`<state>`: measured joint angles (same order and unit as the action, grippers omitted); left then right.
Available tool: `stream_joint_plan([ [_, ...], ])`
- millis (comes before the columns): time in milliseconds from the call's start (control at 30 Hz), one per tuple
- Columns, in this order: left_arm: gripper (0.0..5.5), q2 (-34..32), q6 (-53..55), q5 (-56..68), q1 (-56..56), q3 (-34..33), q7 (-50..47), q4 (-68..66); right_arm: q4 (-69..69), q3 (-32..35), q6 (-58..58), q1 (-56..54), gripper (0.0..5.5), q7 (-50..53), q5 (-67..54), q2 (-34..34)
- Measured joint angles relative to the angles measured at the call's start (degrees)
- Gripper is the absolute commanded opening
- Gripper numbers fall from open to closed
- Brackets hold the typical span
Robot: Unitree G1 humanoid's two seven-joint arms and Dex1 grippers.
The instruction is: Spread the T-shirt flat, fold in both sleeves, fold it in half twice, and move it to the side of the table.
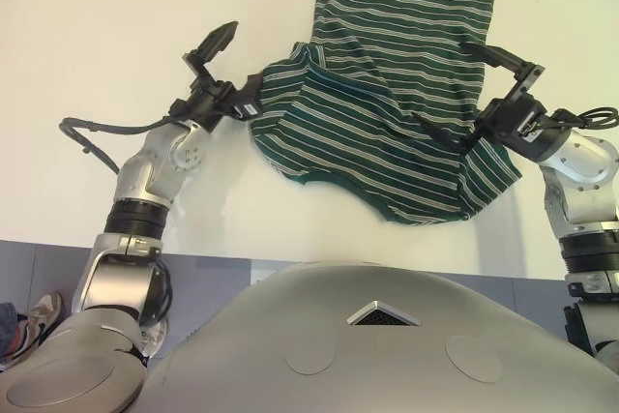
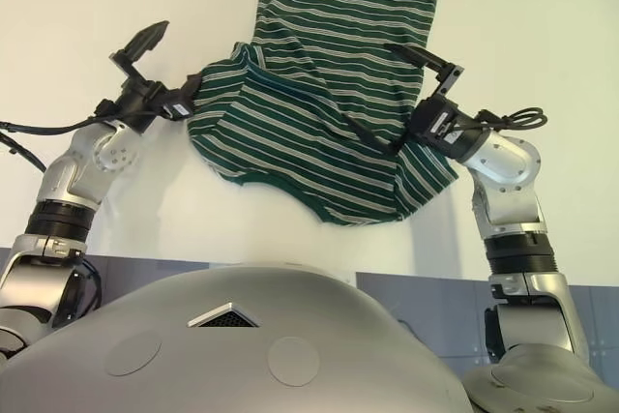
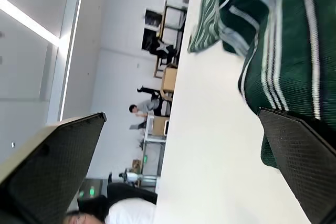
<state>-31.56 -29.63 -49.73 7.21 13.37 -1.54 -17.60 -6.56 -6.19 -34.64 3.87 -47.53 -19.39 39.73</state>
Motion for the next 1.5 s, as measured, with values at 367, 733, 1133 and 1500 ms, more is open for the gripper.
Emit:
stream_joint_plan([
  [367,5.34,-13.7,-0.9,-2.2,-5.1,5.9,6.1,12.4,-2.3,2.0,0.5,0.7,5.4,-3.3,2.1,-0.1],
  [733,5.34,-27.1,-0.7,10.2,-17.5,-0.1,14.7,22.8,-11.8,2.7,-2.5,2.5,5.4,-6.1,10.8,4.6],
  [1133,5.34,-27.1,-2.1,15.5,-21.5,-1.8,17.4,25.3,-25.8,3.7,-6.5,-4.0,5.4,-2.3,17.5,8.7],
  [1500,5.34,-25.4,-4.8,21.0,-22.7,-0.8,20.3,26.9,-30.5,3.6,-9.2,-6.8,5.4,-1.2,18.1,9.5],
])
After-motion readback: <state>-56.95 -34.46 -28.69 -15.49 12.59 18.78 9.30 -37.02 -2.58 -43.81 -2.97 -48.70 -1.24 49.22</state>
